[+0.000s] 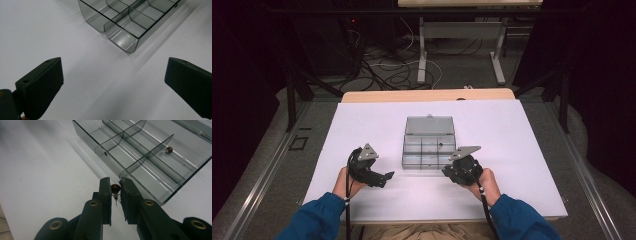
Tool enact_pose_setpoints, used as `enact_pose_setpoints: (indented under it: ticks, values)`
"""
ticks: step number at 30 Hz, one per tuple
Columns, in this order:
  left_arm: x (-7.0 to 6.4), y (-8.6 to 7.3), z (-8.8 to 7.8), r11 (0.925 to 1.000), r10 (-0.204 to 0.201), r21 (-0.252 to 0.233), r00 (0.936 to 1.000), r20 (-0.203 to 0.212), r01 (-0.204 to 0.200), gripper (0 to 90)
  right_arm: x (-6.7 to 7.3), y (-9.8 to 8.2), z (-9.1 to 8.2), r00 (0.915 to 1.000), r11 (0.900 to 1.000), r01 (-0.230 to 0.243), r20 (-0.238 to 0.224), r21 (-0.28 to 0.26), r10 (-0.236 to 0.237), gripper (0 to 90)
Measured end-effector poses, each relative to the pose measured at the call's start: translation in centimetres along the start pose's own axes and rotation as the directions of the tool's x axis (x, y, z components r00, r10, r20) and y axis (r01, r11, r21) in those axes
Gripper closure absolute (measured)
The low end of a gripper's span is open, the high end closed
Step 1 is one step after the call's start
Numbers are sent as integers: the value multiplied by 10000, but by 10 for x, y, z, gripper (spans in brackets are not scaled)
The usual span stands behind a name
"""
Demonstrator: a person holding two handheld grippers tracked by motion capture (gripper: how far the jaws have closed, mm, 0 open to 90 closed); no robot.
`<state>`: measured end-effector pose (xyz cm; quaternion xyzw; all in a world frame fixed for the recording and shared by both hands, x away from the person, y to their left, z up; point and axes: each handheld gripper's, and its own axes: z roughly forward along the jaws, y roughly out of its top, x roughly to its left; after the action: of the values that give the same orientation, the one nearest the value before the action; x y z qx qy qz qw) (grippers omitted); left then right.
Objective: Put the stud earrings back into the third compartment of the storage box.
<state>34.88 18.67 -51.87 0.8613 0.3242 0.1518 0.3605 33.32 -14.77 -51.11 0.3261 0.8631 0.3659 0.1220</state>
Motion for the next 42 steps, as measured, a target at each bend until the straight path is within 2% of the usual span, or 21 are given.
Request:
enact_pose_setpoints:
  ticks: [8,10,20,21,24,25,27,29,30,33,34,36,39,42]
  values:
    - [-1,0,-2,10000,40,19,10000,-64,-39,25,-2,5,-5,9999,9996,-3,153,-271,7,798]
    - [-1,0,-2,10000,54,-26,9999,-95,-54,24,-2,6,-6,9998,9988,-72,207,-479,81,798]
    - [0,0,0,10000,-11,12,10000,-60,12,24,-11,12,-11,9982,9948,-346,452,-960,391,797]
    - [0,0,-1,10000,22,55,10000,-73,-22,24,-13,13,-10,9984,9940,-254,475,-1065,306,797]
    - [-1,0,-1,10000,19,37,10000,-79,-19,24,-16,16,-11,9975,9942,-341,576,-1025,401,797]
    - [-1,0,-1,10000,35,64,10000,-70,-34,24,-17,17,-11,9975,9935,-242,637,-1114,315,797]
    - [-1,0,-1,10000,63,67,9999,-83,-62,24,-20,18,-10,9966,9917,-331,706,-1246,421,797]
    - [-1,0,0,10000,48,57,10000,-68,-47,24,-22,19,-12,9957,9931,-462,753,-1082,546,797]
    - [-1,0,0,9999,73,69,9999,-73,-72,24,-24,19,-10,9954,9909,-400,813,-1285,507,797]
    - [-1,0,-1,10000,22,5,9999,-98,-22,24,-28,22,-8,9942,9905,-563,841,-1252,672,798]
    - [-1,0,-1,10000,17,-11,9999,-108,-18,24,-29,23,-7,9940,9892,-482,906,-1387,611,797]
    - [-1,-1,-1,10000,-11,1,9999,-101,11,24,-31,26,-7,9935,9904,-572,906,-1261,689,797]
    - [0,0,0,10000,5,40,10000,-83,-4,24,-32,28,-7,9918,9864,-628,1011,-1518,787,797]
    - [-1,0,0,10000,33,56,10000,-74,-32,24,-34,29,-7,9913,9861,-672,1020,-1523,833,797]
